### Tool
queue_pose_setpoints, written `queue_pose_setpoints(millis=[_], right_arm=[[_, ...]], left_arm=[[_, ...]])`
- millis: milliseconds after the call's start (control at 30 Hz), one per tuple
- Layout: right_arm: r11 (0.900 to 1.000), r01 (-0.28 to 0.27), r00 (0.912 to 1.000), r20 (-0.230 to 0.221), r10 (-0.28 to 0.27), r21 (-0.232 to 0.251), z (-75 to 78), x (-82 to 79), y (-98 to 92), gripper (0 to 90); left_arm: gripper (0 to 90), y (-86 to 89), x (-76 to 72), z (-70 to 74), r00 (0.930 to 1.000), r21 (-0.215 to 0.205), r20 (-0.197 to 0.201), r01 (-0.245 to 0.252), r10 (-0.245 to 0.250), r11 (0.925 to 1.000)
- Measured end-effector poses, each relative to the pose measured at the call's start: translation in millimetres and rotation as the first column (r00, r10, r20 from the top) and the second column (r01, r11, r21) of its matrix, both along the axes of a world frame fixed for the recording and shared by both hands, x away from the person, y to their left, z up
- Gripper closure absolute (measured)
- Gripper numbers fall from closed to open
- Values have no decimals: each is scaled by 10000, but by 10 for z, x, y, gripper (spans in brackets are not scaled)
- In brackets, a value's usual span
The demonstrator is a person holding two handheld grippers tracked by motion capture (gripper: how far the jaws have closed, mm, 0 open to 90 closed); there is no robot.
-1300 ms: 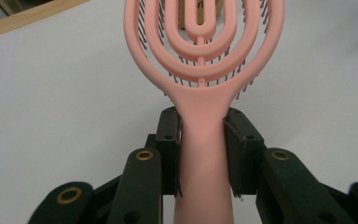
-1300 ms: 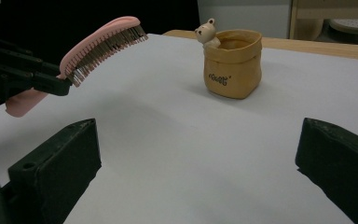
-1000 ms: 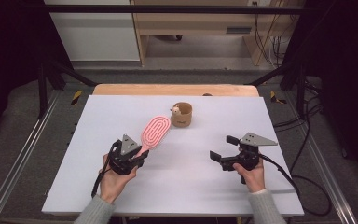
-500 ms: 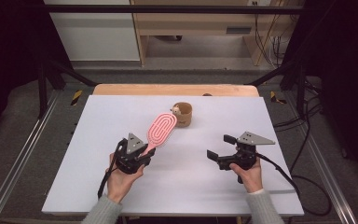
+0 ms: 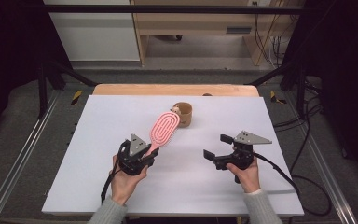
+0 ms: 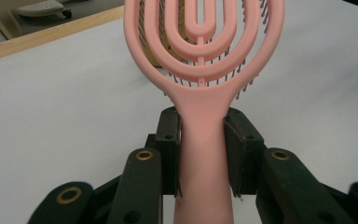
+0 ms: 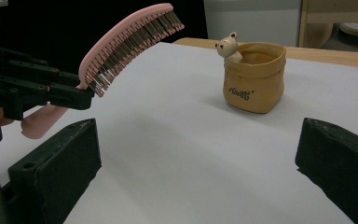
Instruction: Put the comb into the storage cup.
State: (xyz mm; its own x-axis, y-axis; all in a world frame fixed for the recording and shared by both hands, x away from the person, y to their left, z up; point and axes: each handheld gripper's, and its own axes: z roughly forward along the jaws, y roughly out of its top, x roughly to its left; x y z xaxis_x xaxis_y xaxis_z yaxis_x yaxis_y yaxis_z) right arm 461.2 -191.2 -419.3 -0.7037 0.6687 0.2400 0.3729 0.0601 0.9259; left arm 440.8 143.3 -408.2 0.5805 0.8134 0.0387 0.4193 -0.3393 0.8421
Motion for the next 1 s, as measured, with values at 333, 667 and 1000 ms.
queue_pose_setpoints(millis=[333, 667, 1000], right_arm=[[10000, -28, 10000, -87, 27, -13, -2, 4, 51, 4], [9998, -128, 9998, -182, 126, -147, -15, 16, 120, 4], [9999, -133, 9998, -172, 133, 4, 26, 20, 129, 5]], left_arm=[[691, -81, -29, -98, 9999, -216, 118, -104, 106, 9997], [691, -102, -52, -243, 9999, -860, -48, -155, 151, 9962], [691, -93, -109, -231, 9997, -623, 105, -235, 242, 9978]])
